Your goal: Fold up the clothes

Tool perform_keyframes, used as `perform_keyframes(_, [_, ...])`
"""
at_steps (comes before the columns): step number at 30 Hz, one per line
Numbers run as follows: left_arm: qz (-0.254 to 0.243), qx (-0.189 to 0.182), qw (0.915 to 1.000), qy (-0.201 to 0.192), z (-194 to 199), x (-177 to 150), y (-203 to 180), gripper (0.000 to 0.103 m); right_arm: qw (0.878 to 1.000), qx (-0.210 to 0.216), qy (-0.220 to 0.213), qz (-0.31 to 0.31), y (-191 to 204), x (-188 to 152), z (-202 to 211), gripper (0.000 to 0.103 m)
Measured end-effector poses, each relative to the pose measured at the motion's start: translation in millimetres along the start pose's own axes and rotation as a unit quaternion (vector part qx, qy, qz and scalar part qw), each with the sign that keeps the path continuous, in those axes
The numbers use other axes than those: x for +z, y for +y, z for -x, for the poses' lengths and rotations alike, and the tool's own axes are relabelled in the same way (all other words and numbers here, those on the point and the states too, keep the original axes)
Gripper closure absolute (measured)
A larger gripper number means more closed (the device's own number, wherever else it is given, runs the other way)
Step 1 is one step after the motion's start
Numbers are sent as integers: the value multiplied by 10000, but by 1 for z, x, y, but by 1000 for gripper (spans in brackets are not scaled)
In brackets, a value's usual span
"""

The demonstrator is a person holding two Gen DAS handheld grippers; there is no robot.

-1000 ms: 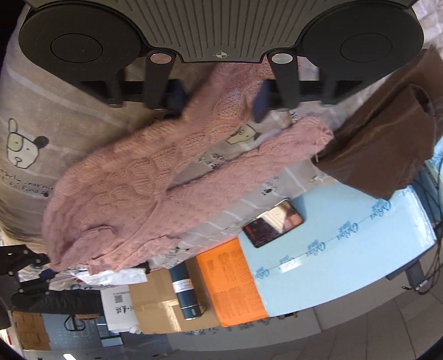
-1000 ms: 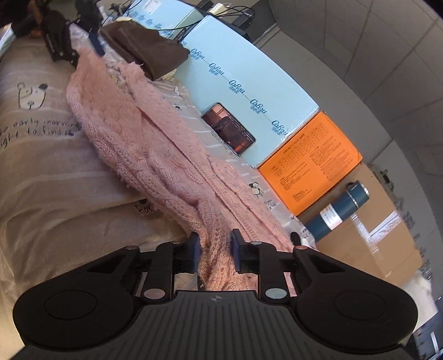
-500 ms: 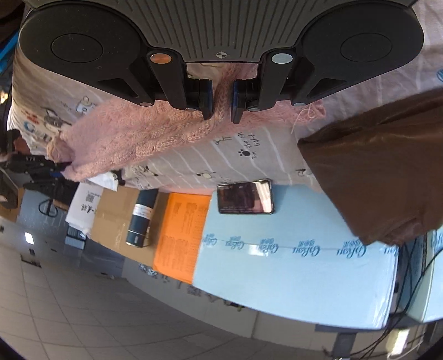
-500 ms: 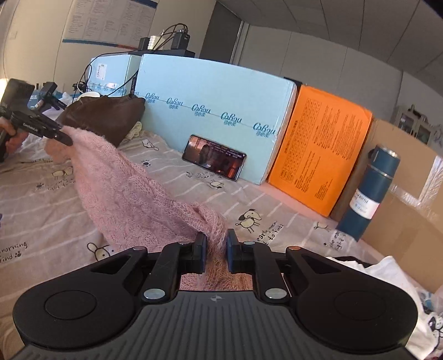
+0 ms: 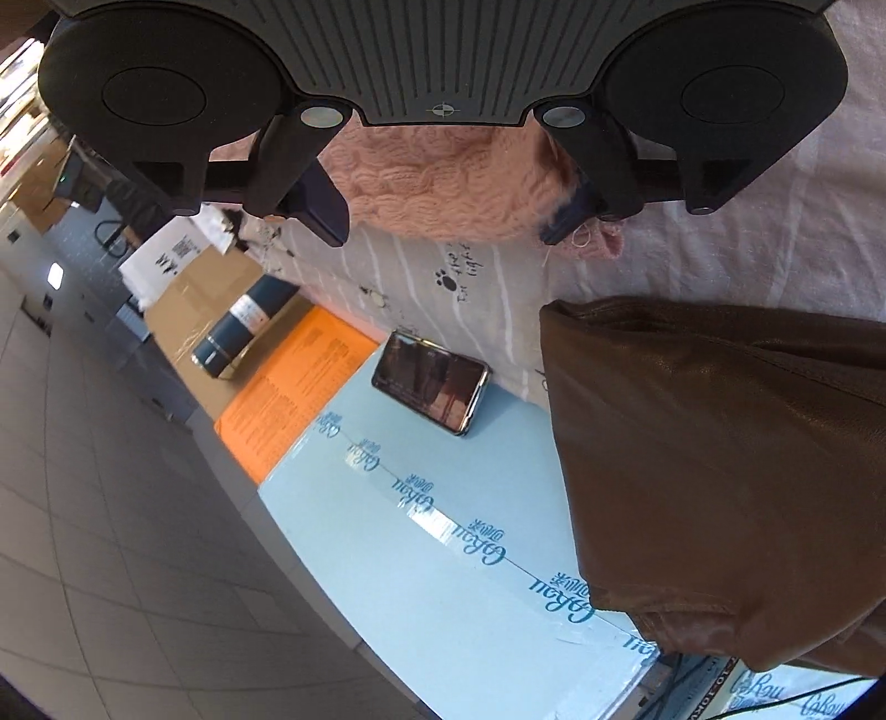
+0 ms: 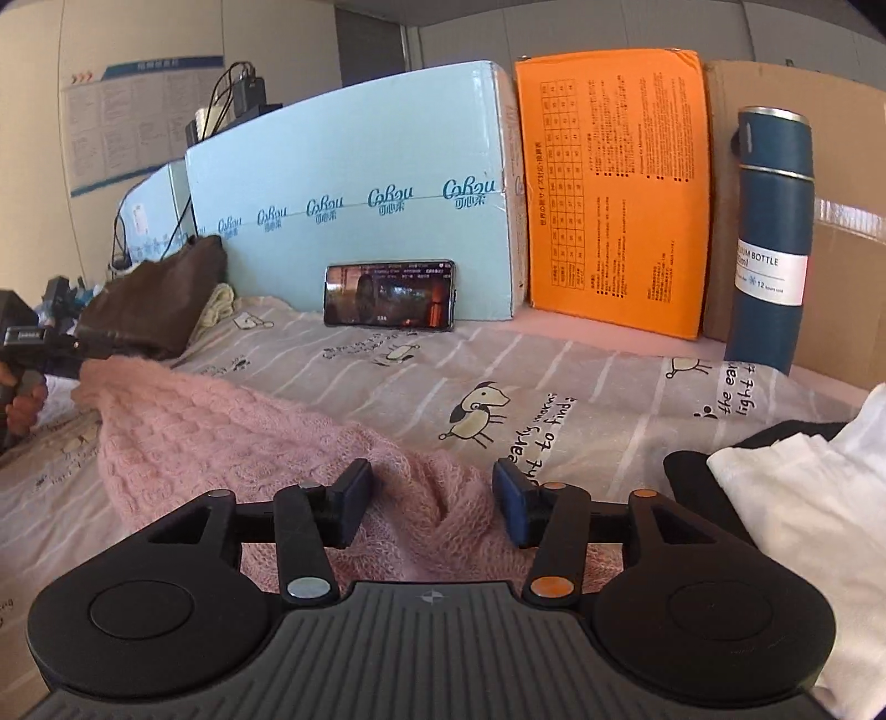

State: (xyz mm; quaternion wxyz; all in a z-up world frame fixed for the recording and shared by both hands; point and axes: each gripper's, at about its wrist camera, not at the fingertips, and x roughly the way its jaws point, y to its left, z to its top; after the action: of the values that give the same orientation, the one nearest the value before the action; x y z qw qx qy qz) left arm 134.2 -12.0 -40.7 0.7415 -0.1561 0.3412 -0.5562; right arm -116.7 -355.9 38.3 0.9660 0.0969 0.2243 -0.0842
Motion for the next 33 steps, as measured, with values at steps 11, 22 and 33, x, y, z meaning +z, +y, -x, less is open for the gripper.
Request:
perform_keyframes(11, [-632,695,9956,-75,13,-23,-30,64,9990,-422,-68,-84,6,-22,35,42])
perform_keyframes(22, [-1047,1374,9833,-564,0,0,-43,97,9932,-1078,-113,427,23,-23,41,84])
perform_keyframes(33, [-639,1931,9765,-718,6,2,-29,72,9844,-1277,-1172,-319,52,21,27,30])
